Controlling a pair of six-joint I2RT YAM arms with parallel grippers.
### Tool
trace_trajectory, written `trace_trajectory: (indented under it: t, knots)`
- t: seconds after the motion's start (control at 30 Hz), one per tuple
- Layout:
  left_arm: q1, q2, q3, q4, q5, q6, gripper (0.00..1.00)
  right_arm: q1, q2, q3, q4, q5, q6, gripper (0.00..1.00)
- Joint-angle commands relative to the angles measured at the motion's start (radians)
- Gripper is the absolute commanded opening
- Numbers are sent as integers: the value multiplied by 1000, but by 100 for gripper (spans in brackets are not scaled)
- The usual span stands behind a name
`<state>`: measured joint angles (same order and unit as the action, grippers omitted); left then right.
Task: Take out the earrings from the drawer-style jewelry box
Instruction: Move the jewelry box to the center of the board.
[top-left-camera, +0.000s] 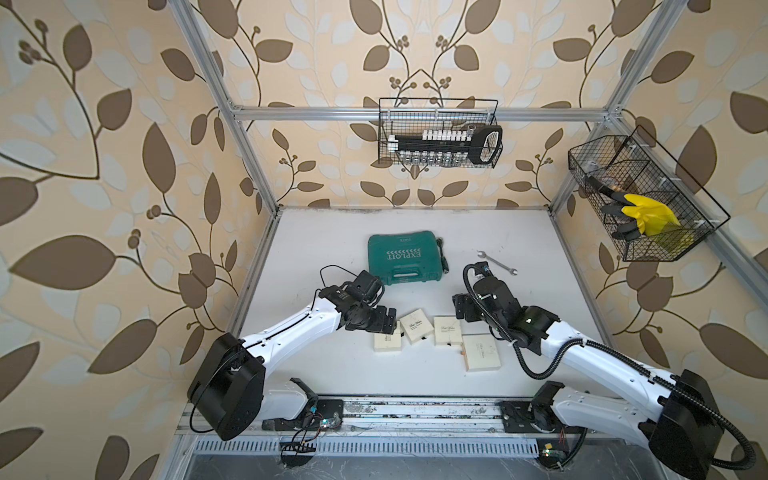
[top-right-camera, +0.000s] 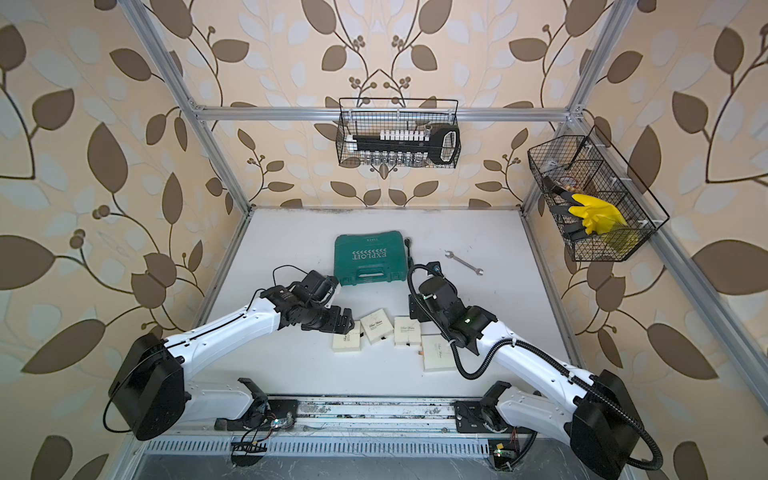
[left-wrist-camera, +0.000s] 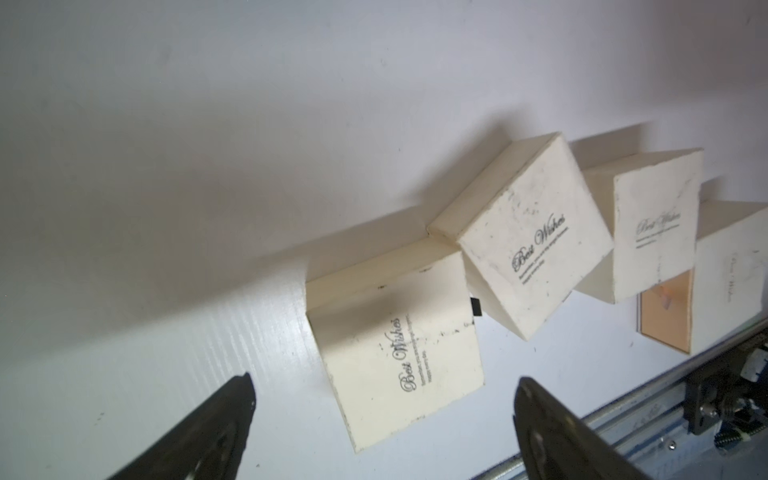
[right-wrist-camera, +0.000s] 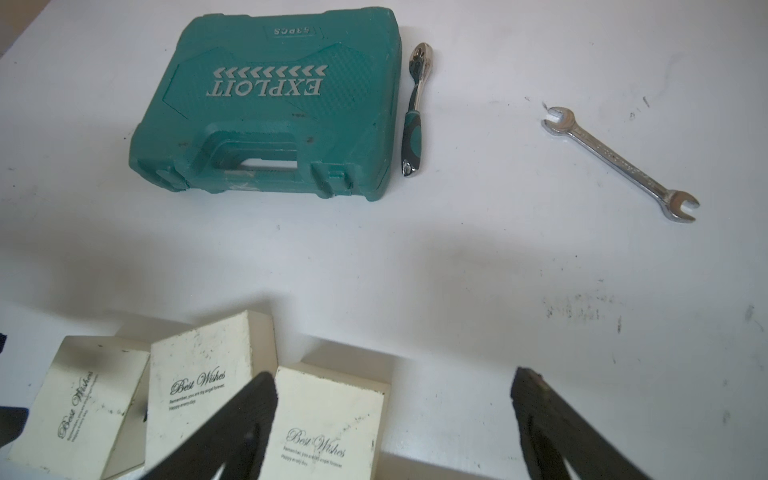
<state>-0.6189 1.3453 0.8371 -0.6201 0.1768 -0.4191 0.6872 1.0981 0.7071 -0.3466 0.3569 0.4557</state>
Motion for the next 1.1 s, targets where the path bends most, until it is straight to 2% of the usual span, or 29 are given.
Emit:
trace_trajectory:
  t: [0.0,0.13,0.37,0.6,0.83,1.07]
  knots:
    - [-36,58,63,-79,19,25,99,8,-12,-3,-45,53,11,91]
    - [-81,128,102,-126,-8,17,99,8,-8,-8,-47,43,13,91]
    - [-134,242,168,-166,9,32,99,8,-18,-23,-52,33,14,92]
    - [-137,308,217,-235,-81,-2,99,8,-42,-53,-50,-1,10,92]
    - [-135,371,293,-325,-236,23,99,16,-27,-65,-9,-118,-8,92]
    - [-95,312,303,-337,-220,46,99,126,94,3,16,-202,-72,93]
